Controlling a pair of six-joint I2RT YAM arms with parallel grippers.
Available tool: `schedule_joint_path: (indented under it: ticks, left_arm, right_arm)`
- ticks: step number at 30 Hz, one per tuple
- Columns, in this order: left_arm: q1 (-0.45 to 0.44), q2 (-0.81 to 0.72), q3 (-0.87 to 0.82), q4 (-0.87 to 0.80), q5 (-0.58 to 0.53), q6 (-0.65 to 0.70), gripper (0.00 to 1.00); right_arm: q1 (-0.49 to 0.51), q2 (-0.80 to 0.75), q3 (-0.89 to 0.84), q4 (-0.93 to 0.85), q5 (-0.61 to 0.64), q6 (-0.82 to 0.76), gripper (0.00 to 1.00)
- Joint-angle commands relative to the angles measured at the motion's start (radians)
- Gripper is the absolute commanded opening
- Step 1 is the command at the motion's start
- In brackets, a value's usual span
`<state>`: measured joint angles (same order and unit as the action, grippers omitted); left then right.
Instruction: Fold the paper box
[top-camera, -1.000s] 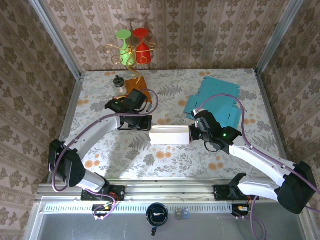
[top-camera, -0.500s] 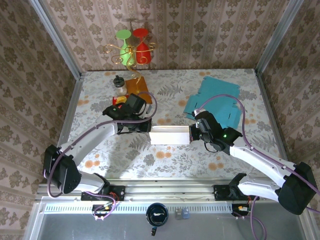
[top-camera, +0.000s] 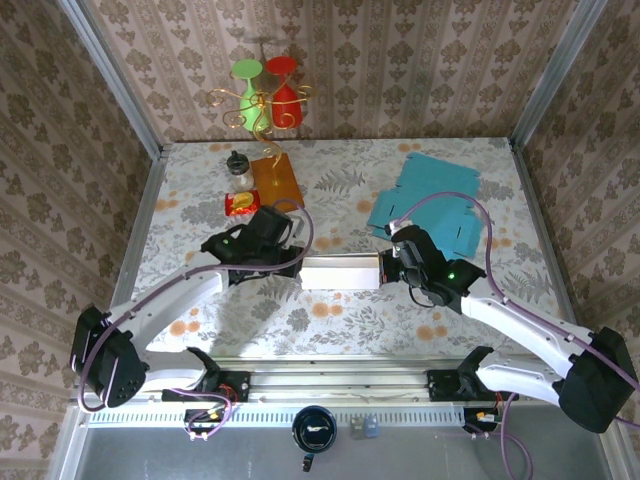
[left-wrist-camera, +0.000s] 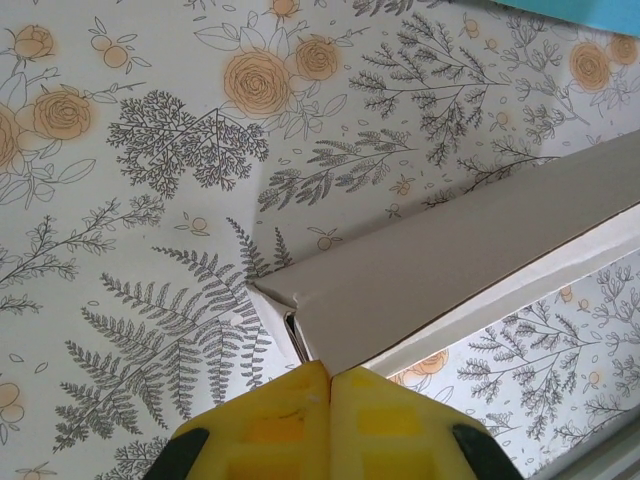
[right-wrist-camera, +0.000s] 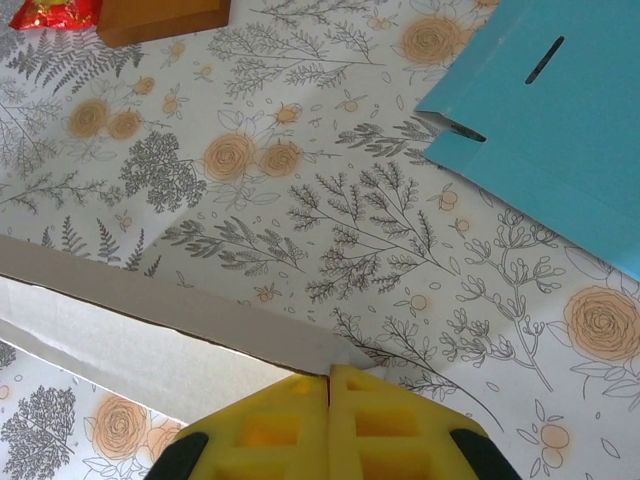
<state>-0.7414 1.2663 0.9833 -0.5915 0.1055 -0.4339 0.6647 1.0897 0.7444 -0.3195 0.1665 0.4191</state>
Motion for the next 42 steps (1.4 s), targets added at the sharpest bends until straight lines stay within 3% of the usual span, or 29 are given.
schedule_joint_path:
  ticks: [1,14,21,25,27,31,36,42]
  left_arm:
    - [-0.015,0.014,-0.046,-0.026,-0.005,-0.007,0.0]
    - [-0.014,0.027,-0.04,-0.038,-0.018,-0.01,0.0]
    - [-0.016,0.03,-0.037,-0.039,-0.021,-0.006,0.0]
    - [-0.018,0.029,-0.036,-0.041,-0.022,-0.003,0.0]
    - [-0.019,0.028,-0.035,-0.041,-0.023,-0.003,0.0]
    - [-0.022,0.03,-0.032,-0.042,-0.024,-0.001,0.0]
    - [-0.025,0.028,-0.029,-0.044,-0.028,-0.002,0.0]
    - [-0.026,0.028,-0.029,-0.045,-0.031,0.0,0.0]
  right_arm:
    - [0.015,-0.011,-0.035,-0.001,-0.033,-0.008,0.0]
    - [0.037,-0.039,-0.081,-0.015,-0.021,-0.021,0.0]
    - [0.037,-0.091,-0.027,-0.104,-0.052,0.085,0.24]
    - [0.012,-0.154,0.013,-0.178,-0.055,0.295,0.55]
    - [-0.044,-0.19,0.029,-0.202,-0.094,0.401,0.62]
    - [-0.203,-0.228,-0.001,-0.164,-0.254,0.723,0.65]
    - [-0.264,-0.221,-0.129,0.056,-0.374,1.179,0.67]
    - [-0.264,-0.199,-0.191,0.191,-0.414,1.403,0.7]
